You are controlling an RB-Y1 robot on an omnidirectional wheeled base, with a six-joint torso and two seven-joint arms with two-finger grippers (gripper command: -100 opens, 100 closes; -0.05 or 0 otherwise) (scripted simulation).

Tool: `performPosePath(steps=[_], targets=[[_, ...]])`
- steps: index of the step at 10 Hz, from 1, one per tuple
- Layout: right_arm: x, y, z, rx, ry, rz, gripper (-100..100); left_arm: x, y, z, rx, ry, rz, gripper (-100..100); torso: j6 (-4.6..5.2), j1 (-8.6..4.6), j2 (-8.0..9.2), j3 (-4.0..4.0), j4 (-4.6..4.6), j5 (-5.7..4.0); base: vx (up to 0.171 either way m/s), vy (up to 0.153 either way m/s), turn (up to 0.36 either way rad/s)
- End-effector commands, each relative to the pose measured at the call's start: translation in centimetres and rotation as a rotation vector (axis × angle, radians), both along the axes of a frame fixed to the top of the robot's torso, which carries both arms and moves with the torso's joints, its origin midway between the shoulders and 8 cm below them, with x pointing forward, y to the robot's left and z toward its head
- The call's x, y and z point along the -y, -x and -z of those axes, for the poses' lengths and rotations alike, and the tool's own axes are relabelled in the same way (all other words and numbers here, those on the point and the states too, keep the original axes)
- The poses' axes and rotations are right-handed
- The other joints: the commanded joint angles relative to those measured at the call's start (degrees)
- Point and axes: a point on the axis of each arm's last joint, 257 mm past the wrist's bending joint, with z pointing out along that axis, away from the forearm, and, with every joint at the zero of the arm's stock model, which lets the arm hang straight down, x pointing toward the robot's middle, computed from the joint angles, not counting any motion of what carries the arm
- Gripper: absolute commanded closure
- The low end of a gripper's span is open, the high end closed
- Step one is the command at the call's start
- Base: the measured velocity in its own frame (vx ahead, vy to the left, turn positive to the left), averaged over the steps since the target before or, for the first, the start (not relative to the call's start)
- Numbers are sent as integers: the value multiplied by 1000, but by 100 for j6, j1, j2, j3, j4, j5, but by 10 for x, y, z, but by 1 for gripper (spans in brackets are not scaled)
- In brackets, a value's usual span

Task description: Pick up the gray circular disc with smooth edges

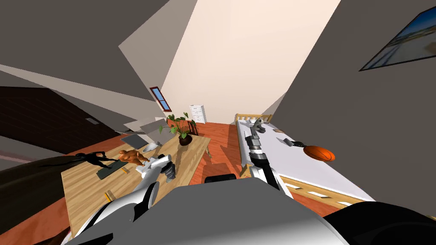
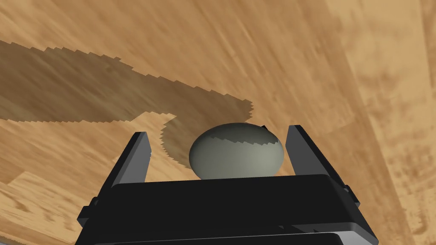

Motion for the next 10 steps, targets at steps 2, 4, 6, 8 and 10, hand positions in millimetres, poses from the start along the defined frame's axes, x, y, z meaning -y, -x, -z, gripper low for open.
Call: performPosePath(steps=[2, 4, 6, 8, 10], targets=[[0, 0, 0, 0, 0, 0, 0, 5, 3, 6, 1, 0, -68, -100, 2, -3, 7, 4, 1, -1, -119, 64, -286], [0, 0, 0, 0, 0, 0, 0, 10, 5, 11, 1, -1, -119, -100, 1, 11, 21, 12, 4, 2, -143, 97, -278], [0, 0, 0, 0, 0, 0, 0, 12, 6, 13, 2, -1, -151, -100, -2, 22, 14, 9, 3, 4, -107, 86, -169], [0, 0, 0, 0, 0, 0, 0, 12, 5, 13, 2, -1, -145, 100, -6, -1, -18, -9, -3, -1, -19, 13, -2], [0, 0, 0, 0, 0, 0, 0, 12, 6, 13, 0, 0, -145, 100, -6, -6, -37, -21, -7, -2, 0, 0, 0]])
